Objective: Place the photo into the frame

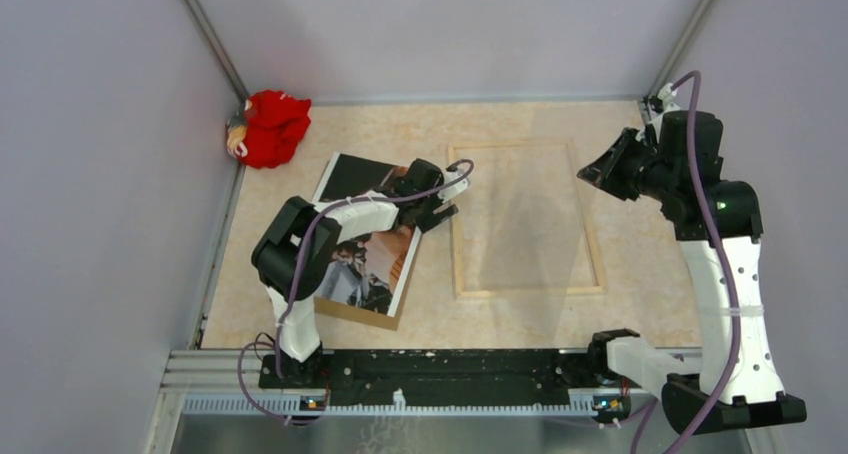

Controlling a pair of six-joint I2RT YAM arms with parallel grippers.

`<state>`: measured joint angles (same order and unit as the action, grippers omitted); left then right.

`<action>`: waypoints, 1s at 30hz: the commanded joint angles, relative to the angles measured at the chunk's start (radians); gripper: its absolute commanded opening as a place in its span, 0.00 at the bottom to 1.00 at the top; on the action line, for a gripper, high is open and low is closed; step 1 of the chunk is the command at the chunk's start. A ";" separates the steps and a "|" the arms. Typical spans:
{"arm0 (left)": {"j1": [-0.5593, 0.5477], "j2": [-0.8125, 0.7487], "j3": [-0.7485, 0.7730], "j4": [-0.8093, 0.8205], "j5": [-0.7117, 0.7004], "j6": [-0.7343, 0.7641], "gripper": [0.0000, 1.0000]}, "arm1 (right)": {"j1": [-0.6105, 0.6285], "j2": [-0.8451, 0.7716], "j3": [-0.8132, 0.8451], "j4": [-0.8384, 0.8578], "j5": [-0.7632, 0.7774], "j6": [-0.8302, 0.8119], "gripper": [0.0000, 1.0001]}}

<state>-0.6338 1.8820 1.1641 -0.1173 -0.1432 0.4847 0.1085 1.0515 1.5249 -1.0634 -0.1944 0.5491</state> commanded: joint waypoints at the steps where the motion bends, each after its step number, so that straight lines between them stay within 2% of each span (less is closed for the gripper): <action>1: 0.030 0.027 -0.079 0.061 -0.154 0.078 0.99 | 0.000 -0.001 -0.004 0.043 -0.017 -0.008 0.00; 7: 0.129 0.048 -0.037 0.043 -0.156 0.088 0.99 | -0.001 0.001 -0.004 0.038 -0.019 -0.017 0.00; 10: 0.132 0.025 -0.014 -0.001 -0.112 0.070 0.99 | -0.001 0.000 0.002 0.032 -0.013 -0.021 0.00; 13: 0.103 -0.013 0.044 -0.092 -0.014 0.004 0.99 | -0.001 0.005 0.010 0.030 -0.010 -0.024 0.00; 16: 0.091 -0.028 0.148 -0.206 0.178 -0.111 0.99 | -0.001 0.013 0.024 0.020 -0.009 -0.026 0.00; 19: 0.090 0.005 0.250 -0.294 0.373 -0.211 0.99 | -0.001 0.020 0.050 0.001 0.002 -0.033 0.00; 23: 0.086 0.089 0.376 -0.377 0.503 -0.337 0.99 | -0.001 0.023 0.084 -0.033 0.024 -0.045 0.00; 26: 0.078 0.143 0.417 -0.384 0.530 -0.394 0.99 | -0.002 0.019 0.092 -0.050 0.034 -0.049 0.00; 30: 0.057 0.196 0.437 -0.374 0.489 -0.429 0.99 | -0.001 0.007 0.088 -0.059 0.040 -0.051 0.00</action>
<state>-0.5579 2.0193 1.5757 -0.4343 0.3183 0.1490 0.1085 1.0805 1.5730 -1.1156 -0.1741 0.5148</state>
